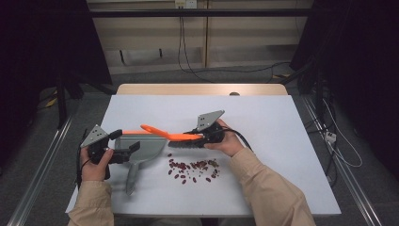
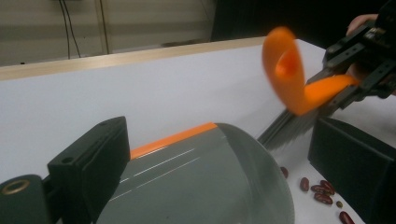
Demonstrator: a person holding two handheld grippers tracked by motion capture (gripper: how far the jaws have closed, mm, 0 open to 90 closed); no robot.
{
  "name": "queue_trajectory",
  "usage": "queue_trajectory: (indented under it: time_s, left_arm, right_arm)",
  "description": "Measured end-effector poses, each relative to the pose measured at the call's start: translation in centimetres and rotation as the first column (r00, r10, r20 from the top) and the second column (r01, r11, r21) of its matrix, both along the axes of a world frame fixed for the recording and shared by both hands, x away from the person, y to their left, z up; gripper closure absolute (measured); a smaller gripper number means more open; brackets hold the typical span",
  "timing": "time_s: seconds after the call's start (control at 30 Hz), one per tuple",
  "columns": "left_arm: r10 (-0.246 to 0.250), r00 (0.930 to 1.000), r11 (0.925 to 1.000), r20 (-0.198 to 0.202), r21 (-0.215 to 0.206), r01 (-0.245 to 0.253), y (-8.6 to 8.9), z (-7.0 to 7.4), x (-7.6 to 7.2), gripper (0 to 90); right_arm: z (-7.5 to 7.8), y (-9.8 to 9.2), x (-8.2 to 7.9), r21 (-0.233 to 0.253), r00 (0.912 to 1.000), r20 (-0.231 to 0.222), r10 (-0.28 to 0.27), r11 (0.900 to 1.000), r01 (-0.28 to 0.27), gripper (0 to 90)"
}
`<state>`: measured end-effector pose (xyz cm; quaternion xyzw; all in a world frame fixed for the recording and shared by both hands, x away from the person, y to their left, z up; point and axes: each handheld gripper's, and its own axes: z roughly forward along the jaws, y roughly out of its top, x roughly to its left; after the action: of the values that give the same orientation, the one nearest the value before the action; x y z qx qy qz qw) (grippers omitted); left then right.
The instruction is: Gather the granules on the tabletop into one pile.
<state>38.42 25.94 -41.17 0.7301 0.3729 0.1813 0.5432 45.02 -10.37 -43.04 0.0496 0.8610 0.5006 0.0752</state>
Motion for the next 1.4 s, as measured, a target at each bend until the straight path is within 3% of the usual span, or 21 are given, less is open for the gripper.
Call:
queue_trajectory:
  time_s: [0.07,0.1,0.2,0.5,0.7,0.83,0.97,1.03,1.1,1.2,1.27,1.33,1.37,1.4]
  left_arm:
    - [0.0,1.0,1.0,0.0,0.004,0.0,0.1,0.0,0.0,5.6]
    - [0.005,1.0,1.0,-0.001,0.001,-0.005,0.2,0.0,0.0,5.6]
    - [0.013,0.9999,0.9999,0.001,0.0,-0.013,0.4,-0.1,0.0,5.3]
    - [0.017,0.9998,0.9998,0.003,-0.004,-0.017,0.5,0.0,-0.2,5.3]
    - [0.013,0.9999,0.9999,0.007,-0.001,-0.013,0.3,0.0,-0.2,5.3]
    - [0.011,0.9999,0.9999,0.01,-0.004,-0.011,0.2,0.1,-0.2,5.3]
    - [0.011,0.9998,0.9999,0.015,0.0,-0.011,0.2,0.1,-0.2,5.3]
    - [0.009,0.9999,1.0,0.014,0.001,-0.009,0.0,0.1,-0.2,5.3]
    - [0.001,0.9999,1.0,0.013,0.007,-0.001,-0.1,0.0,-0.2,5.3]
    - [-0.005,0.9999,0.9999,0.015,0.01,0.005,-0.2,0.0,-0.3,5.3]
    - [-0.01,0.9998,0.9999,0.018,0.009,0.01,-0.3,0.1,-0.3,5.3]
    - [-0.015,0.9997,0.9998,0.019,0.011,0.015,-0.4,0.1,-0.4,5.3]
    - [-0.017,0.9997,0.9998,0.019,0.012,0.016,-0.5,0.1,-0.4,5.3]
    - [-0.019,0.9996,0.9997,0.019,0.012,0.019,-0.5,0.1,-0.4,5.3]
  right_arm:
    - [-0.6,0.5,0.0,-0.028,0.9997,-0.002,0.024,0.999,-0.024,71.0]
    - [-0.8,0.7,-0.2,-0.019,0.9987,-0.012,0.049,0.999,-0.049,71.0]
    - [-0.8,0.9,-1.1,-0.038,0.9958,0.011,0.091,0.995,-0.091,70.8]
    - [-0.9,-0.2,-2.9,-0.028,0.9884,0.004,0.152,0.988,-0.152,70.6]
    - [-0.7,-0.8,-3.7,-0.026,0.9866,0.003,0.163,0.986,-0.163,70.8]
    - [-0.5,-1.1,-3.7,-0.007,0.9909,0.01,0.135,0.991,-0.134,71.0]
    - [0.0,-1.5,-3.4,0.061,0.9971,-0.007,0.076,0.995,-0.075,71.0]
    - [0.5,-1.7,-3.4,0.087,0.9988,-0.025,0.041,0.995,-0.038,71.0]
    - [1.0,-1.7,-3.6,0.102,0.9981,-0.053,-0.032,0.994,0.037,71.0]
    - [1.6,-1.9,-4.3,0.128,0.9848,-0.112,-0.133,0.981,0.147,71.0]
    - [1.9,-2.0,-5.0,0.152,0.9671,-0.146,-0.209,0.961,0.23,71.0]
    - [2.1,-2.2,-5.8,0.183,0.9377,-0.197,-0.286,0.929,0.322,71.0]
    - [2.2,-2.2,-6.1,0.183,0.9276,-0.203,-0.314,0.918,0.351,71.0]
    - [2.3,-2.1,-6.5,0.181,0.9105,-0.206,-0.359,0.9,0.396,71.0]
